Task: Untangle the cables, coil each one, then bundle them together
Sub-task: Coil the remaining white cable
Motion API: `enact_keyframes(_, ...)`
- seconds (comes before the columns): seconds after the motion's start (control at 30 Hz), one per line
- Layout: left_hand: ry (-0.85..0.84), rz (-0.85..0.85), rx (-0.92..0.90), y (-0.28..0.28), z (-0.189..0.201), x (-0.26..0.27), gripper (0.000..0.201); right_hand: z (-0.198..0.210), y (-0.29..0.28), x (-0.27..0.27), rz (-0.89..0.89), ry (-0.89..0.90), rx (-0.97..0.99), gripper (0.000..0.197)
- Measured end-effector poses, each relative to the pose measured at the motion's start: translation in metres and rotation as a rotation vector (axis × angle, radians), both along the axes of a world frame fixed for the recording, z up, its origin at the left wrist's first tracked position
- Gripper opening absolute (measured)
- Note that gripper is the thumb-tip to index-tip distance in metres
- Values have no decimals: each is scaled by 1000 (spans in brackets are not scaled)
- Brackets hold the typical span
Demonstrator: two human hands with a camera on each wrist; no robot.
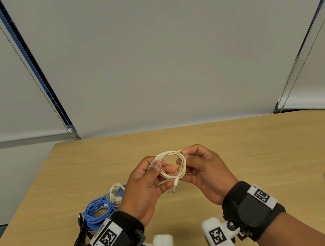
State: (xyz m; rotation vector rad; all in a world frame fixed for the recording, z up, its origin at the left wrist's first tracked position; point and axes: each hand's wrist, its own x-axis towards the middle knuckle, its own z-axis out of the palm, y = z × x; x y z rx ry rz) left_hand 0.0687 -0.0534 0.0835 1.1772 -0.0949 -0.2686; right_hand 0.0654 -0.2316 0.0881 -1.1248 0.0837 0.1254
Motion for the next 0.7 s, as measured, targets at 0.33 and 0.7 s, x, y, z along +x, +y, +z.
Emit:
enact_keyframes(0.33,45,241,62,-6,-15,-6,24,-9,26,-15,161,-9,-472,26)
enact_keyframes(0.7,153,121,10,20,-17,2,15,-13,5,-1,269,-231,-1056,35)
